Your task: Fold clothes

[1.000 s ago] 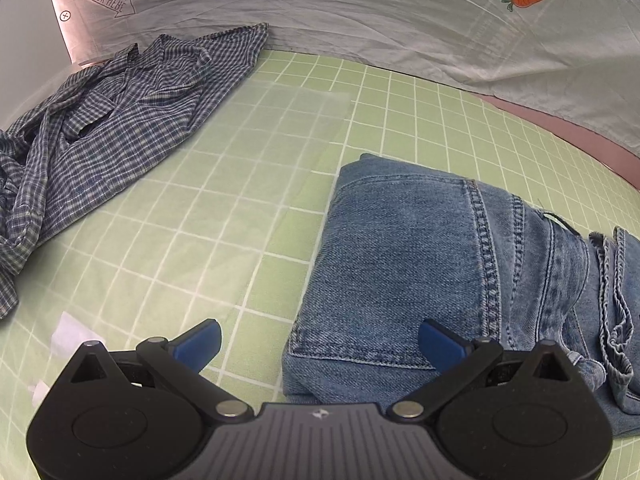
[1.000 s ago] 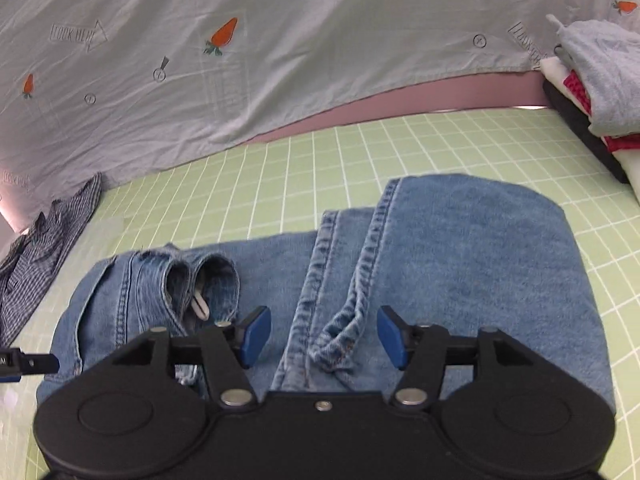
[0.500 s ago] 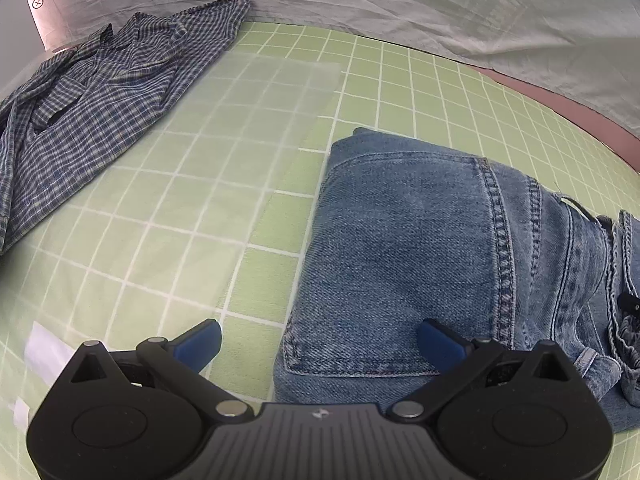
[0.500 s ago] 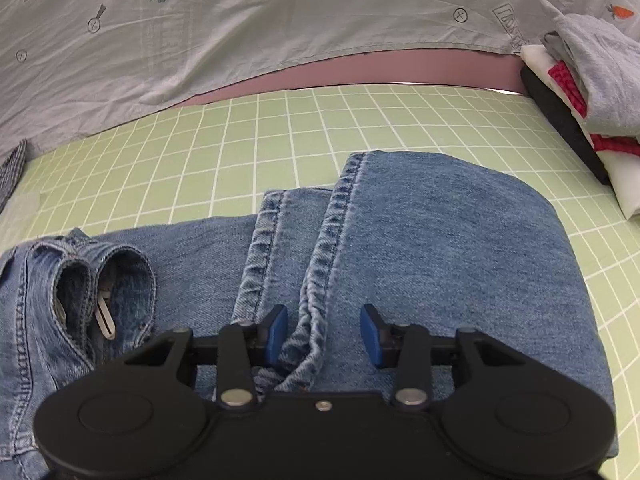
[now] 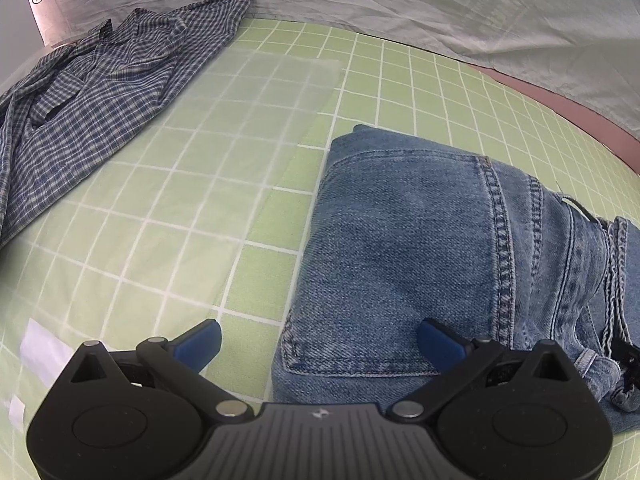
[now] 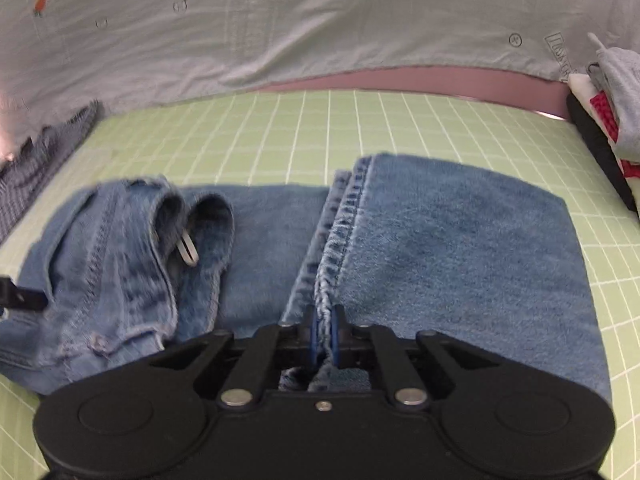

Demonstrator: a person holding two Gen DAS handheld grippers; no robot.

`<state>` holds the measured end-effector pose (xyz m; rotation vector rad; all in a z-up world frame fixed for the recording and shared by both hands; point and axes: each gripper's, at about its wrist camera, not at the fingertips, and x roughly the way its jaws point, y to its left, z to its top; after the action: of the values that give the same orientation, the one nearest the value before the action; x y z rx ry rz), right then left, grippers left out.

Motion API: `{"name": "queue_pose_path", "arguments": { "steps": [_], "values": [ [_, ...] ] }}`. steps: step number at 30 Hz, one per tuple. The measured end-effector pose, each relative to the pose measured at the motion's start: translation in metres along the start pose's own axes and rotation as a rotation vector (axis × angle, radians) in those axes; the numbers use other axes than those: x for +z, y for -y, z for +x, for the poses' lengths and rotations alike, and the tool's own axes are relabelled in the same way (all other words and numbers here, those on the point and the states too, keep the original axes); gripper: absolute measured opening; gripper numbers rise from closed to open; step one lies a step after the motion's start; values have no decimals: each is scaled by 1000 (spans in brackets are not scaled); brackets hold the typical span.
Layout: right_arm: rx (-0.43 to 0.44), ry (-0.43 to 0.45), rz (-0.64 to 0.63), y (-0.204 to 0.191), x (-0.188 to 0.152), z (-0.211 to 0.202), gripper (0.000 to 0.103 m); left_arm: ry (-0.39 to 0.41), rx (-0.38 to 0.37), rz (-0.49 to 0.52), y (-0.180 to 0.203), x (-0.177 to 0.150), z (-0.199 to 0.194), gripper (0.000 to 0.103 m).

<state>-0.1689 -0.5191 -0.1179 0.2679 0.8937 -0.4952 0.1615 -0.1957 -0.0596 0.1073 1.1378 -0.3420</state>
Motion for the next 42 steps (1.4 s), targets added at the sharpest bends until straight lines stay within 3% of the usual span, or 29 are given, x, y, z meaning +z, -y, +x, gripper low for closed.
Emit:
{"name": "queue_pose_path", "arguments": {
  "steps": [3,4,5,9,11,16,18,20,21,23,28,33,40,42],
  "values": [
    [-5,18,18,-1,4,-3,23,-1,0,-15,0,-1,1,103],
    [-5,33,23,-1,7,-6,43,-1,1,-20,0,-1,1,103],
    [-9,49,23,-1,10,-8,54,-2,2,-20,0,-1,1,103],
    [-29,48,25,-5,20,3,59,-3,5,-24,0,-1,1,103],
    [-48,29,20,-9,23,15,67,-4,7,-26,1,-1,1,103],
    [-95,2,-4,-14,21,35,72,-6,11,-30,1,-1,0,103],
    [-85,16,0,-12,19,34,69,-8,10,-31,1,-1,1,103],
    [-74,29,13,-6,18,30,45,-10,8,-31,0,-1,1,103],
    [-63,34,20,-2,18,29,39,-11,6,-31,0,-1,2,103],
    [-35,45,48,4,16,26,13,-12,4,-31,-1,-1,2,103],
    [-24,92,45,1,15,8,10,-13,0,-35,-2,-1,3,103],
    [49,141,-4,-14,15,-15,10,-17,-11,-54,-4,-1,4,103],
    [57,40,-115,-38,-2,10,11,-23,-26,-80,-7,-2,6,103],
    [62,34,-89,-36,2,7,19,-26,-32,-89,-8,-2,7,103]
  ]
}}
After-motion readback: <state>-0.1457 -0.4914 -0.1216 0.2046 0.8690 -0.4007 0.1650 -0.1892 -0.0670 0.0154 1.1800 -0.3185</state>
